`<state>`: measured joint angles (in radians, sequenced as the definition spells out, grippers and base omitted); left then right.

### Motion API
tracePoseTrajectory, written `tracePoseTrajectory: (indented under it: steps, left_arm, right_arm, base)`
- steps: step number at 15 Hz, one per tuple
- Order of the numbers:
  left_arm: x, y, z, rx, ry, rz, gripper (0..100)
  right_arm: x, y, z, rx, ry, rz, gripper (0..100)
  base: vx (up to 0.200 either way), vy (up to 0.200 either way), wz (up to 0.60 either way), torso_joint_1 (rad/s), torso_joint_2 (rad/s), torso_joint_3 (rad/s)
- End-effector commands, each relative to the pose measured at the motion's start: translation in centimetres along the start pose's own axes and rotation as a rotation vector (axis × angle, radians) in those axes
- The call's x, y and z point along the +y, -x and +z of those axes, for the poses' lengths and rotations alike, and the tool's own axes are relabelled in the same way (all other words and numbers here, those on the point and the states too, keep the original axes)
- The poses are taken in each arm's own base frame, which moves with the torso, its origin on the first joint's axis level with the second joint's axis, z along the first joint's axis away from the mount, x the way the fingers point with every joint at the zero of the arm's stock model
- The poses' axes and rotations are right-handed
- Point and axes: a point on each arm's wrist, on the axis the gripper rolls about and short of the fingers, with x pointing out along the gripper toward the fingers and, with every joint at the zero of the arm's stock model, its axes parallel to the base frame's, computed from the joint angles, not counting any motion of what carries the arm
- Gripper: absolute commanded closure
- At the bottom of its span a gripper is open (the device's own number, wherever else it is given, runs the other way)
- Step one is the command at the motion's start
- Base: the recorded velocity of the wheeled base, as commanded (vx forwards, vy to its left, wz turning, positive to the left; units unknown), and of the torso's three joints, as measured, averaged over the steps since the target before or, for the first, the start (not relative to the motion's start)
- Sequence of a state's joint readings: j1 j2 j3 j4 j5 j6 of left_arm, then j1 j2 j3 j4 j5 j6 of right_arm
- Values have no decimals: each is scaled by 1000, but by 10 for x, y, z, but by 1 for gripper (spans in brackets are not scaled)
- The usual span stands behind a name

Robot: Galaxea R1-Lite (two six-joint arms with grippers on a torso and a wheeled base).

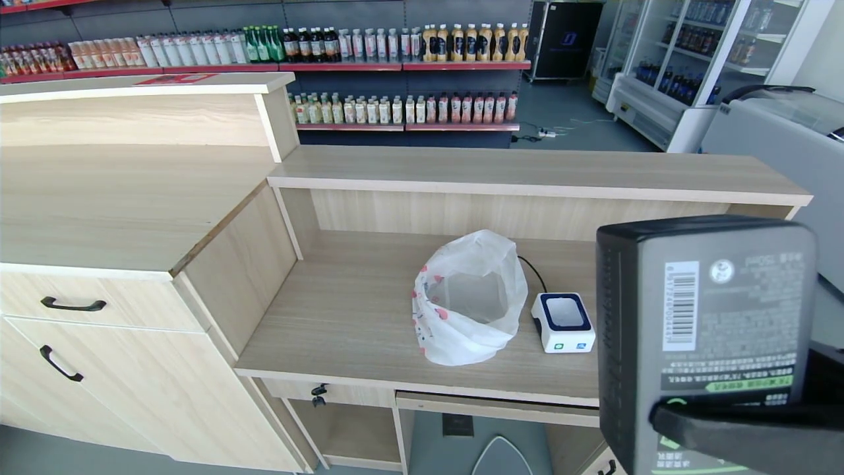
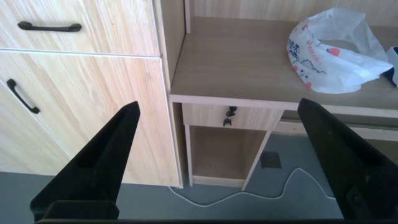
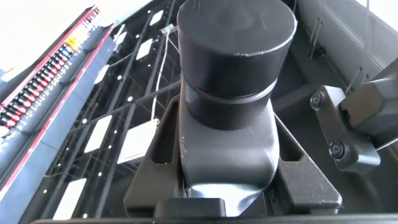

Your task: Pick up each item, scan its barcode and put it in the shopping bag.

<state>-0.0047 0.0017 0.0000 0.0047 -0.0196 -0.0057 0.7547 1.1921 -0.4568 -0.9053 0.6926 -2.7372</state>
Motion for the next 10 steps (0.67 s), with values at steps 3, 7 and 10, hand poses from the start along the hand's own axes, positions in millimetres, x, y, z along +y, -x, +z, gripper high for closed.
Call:
tracePoseTrajectory:
  steps: [3,7,10]
  left_arm:
    - [0,0,0,0,0,0,0]
    - [0,0,0,0,0,0,0]
    - [0,0,0,0,0,0,0]
  right_arm:
    - [-2,-6,6,-31,9,-34,100]
    - [-4,-6,6,-32,10,-42,100]
    - [-4,-7,7,-36,8,-47,100]
  base:
    - [0,0,0,0,0,0]
    - [0,0,0,0,0,0]
    - [0,0,0,0,0,0]
